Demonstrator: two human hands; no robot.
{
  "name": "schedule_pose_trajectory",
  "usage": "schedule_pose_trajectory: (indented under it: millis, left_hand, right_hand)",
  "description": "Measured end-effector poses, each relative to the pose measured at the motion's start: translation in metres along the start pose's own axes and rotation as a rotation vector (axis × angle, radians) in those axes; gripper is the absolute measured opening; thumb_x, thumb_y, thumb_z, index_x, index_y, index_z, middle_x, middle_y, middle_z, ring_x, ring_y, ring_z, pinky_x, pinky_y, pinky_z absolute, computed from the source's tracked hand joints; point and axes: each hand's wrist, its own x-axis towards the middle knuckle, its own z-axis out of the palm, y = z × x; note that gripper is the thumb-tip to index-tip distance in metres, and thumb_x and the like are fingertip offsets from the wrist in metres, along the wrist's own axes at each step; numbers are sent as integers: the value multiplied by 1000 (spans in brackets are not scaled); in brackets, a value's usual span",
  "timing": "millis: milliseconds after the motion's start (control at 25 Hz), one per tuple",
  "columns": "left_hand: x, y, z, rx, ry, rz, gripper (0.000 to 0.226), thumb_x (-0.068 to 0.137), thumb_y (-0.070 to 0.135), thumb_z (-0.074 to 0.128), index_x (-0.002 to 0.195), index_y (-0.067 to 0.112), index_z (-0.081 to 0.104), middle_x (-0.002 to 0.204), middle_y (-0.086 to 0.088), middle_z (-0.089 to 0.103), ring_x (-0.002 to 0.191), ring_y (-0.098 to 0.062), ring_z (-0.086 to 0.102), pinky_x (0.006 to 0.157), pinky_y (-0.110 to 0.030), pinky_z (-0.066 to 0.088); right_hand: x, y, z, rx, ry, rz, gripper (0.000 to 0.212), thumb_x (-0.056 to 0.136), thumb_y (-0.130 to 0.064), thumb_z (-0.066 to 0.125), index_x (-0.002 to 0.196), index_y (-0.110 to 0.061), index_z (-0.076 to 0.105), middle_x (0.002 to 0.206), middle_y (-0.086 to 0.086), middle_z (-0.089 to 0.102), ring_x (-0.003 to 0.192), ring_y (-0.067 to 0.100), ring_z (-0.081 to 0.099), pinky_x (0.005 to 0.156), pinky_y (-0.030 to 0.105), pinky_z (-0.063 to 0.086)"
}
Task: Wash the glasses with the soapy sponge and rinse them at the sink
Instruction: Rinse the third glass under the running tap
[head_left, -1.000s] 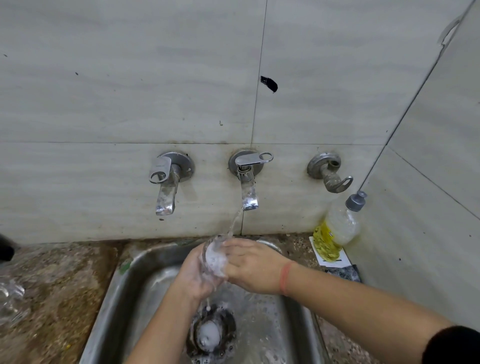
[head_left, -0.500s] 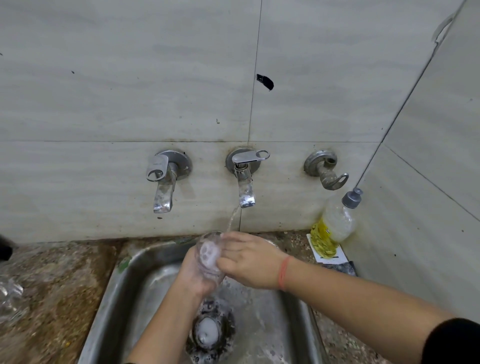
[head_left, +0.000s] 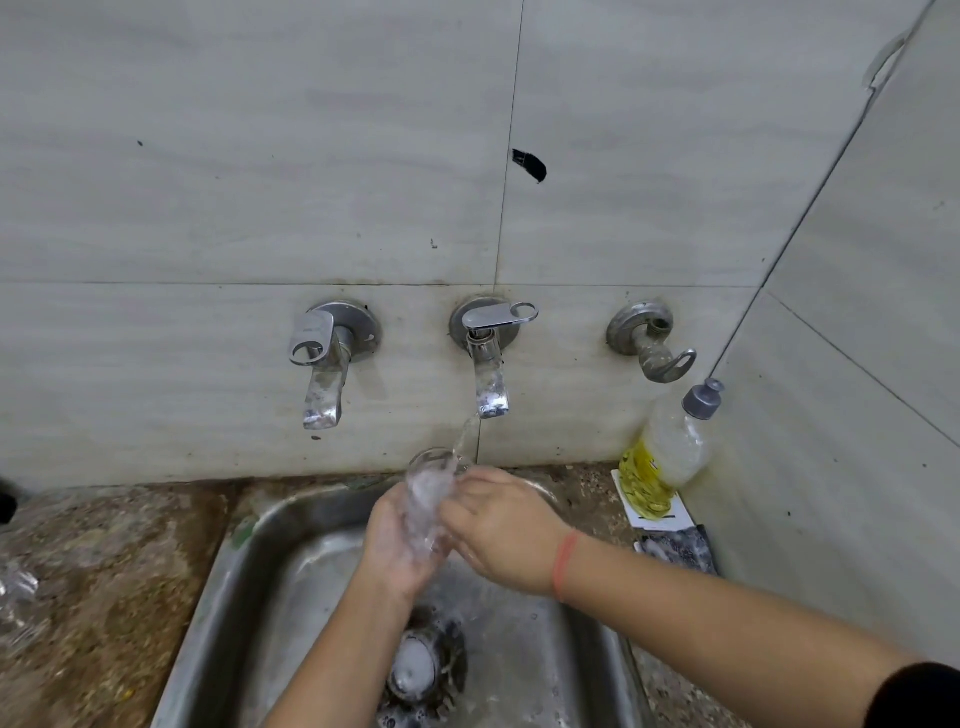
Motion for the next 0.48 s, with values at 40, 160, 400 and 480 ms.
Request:
schedule_pose_trajectory:
  millis: [40, 160, 400, 480]
  left_hand:
    - [4, -3, 0, -45, 41, 40, 26, 77, 19, 53, 93, 2, 64, 85, -11, 62, 71, -21, 63, 59, -27, 55]
    - [4, 4, -5, -21, 18, -41, 21, 78, 11, 54, 93, -2, 61, 80, -13, 62, 68, -23, 65, 60, -27, 56]
    - [-12, 12, -1, 142, -74, -144, 13, 78, 9, 63, 87, -1, 65, 73, -17, 66, 57, -27, 65, 47, -33, 56]
    - [-5, 9, 1, 159, -52, -81, 17, 74, 16, 67, 84, 3, 70, 76, -13, 70, 60, -22, 66, 48, -28, 55]
  right_hand:
    - [5, -8, -1, 76, 23, 127, 22, 88, -27, 46, 81, -12, 61, 74, 5, 65, 74, 25, 60, 89, 37, 46]
    - [0, -4, -2, 155, -60, 71, 24, 93, -27, 44, 92, -14, 64, 89, 6, 68, 91, 24, 61, 103, 37, 38]
    - [3, 1, -1, 49, 187, -45, 10, 90, -18, 52, 81, -16, 58, 72, 2, 61, 75, 17, 55, 107, 38, 36]
    - [12, -11, -8, 296, 150, 317, 16, 93, -19, 46, 81, -16, 56, 70, 5, 61, 69, 20, 53, 84, 33, 44]
